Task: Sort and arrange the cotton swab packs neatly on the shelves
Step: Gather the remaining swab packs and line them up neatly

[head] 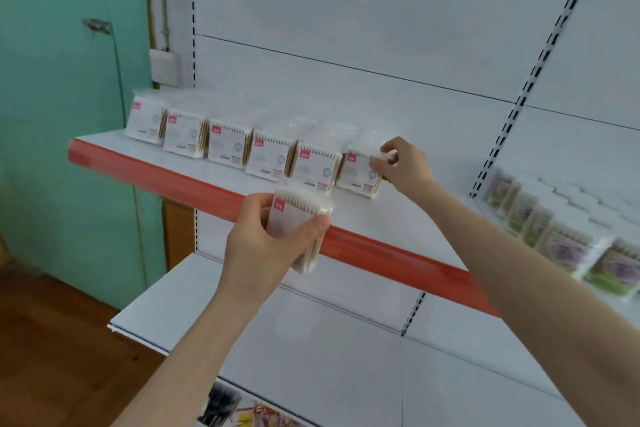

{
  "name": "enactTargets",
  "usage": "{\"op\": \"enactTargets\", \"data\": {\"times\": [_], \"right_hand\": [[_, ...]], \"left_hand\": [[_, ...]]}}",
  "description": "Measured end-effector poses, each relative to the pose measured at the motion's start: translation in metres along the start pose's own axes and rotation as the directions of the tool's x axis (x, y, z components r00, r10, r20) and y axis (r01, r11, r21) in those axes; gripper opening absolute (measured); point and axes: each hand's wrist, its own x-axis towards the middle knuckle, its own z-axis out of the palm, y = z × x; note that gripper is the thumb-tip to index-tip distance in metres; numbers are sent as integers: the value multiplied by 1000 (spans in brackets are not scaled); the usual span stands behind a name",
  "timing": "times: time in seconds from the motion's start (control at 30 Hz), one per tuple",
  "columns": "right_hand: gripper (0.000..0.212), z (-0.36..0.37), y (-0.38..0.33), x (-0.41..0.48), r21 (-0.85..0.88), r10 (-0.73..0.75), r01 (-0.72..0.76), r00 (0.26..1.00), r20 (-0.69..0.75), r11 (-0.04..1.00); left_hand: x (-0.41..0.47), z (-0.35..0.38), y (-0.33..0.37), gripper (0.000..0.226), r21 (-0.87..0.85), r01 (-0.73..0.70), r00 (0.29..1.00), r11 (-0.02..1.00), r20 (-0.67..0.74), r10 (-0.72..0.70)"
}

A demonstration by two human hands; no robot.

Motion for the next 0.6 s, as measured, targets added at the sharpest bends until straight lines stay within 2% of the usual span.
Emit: {"op": "enactTargets", "data": {"times": [0.1, 0.17, 0.23, 0.3, 0.33, 0.4, 0.53, 0.6], "right_hand": [[45, -15, -12, -16, 8, 4, -3, 996, -86, 1000], [27, -28, -25, -33, 128, -24, 46, 986, -163, 991], [10, -44, -41, -54, 316, -48, 65, 997, -62, 946], [11, -56, -57, -74, 405, -92, 18, 982, 163, 914], [13, -60, -62, -81, 387, -111, 7, 963, 247, 922], [14, -60, -67, -88, 311, -121, 18, 941, 315, 950], [12, -55, -59, -78, 283, -88, 25, 973, 215, 959], [12, -57, -48, -64, 229, -72, 39, 988, 138, 973]], "left_hand": [[10, 6, 0, 56, 37, -41, 999, 998, 7, 40], [18, 15, 1, 56, 68, -74, 997, 995, 10, 74], [26, 25, 3, 60, 78, -107, 994, 991, 4, 107], [32, 38, 5, 64, 109, -148, 989, 983, -12, 150], [34, 44, 6, 65, 135, -170, 985, 976, -19, 174], [38, 56, 6, 67, 168, -208, 976, 963, -23, 215], [43, 68, -2, 76, 169, -279, 960, 945, 40, 277], [45, 64, -12, 77, 247, -336, 942, 909, 103, 321]]}}
